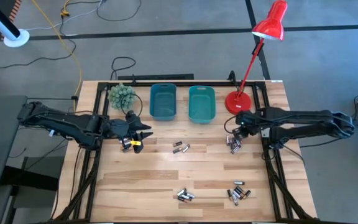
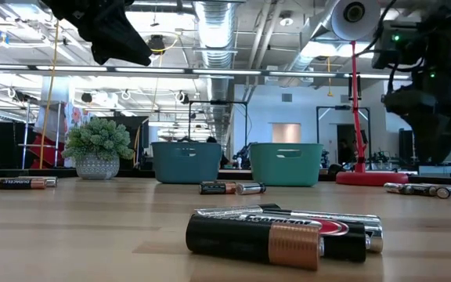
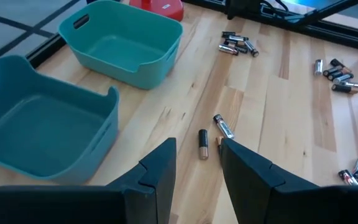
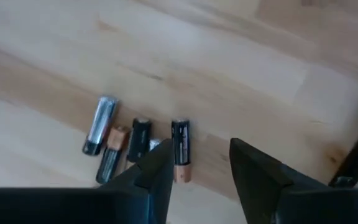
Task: Sort batteries
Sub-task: Put the black battery into the green bin
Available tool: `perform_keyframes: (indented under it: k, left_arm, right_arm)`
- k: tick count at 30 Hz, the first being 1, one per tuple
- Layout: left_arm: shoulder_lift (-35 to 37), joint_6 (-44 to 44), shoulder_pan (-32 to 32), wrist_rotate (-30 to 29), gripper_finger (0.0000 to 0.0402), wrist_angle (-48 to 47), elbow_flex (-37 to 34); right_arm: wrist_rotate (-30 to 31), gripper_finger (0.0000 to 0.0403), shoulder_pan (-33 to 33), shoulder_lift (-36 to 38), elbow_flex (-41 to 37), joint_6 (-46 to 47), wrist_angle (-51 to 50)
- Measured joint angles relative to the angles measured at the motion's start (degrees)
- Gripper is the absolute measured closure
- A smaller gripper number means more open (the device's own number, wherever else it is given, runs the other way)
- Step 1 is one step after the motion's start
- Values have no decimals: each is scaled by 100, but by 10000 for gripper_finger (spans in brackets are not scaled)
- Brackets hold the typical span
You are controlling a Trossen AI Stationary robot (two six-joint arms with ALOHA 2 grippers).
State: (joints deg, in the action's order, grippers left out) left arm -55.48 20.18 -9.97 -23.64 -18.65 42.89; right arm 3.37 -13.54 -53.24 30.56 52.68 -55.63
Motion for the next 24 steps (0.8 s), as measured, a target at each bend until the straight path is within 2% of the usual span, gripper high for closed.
perform_keyframes:
  k: [10, 24]
  left_arm:
    - [0, 14, 1, 0, 278, -2, 0]
    - [0, 60, 1, 2, 278, -7, 0]
  right_arm:
    - [-336, 252, 4, -782, -14, -355, 312]
    - [-366, 252, 4, -1601, -12, -476, 666]
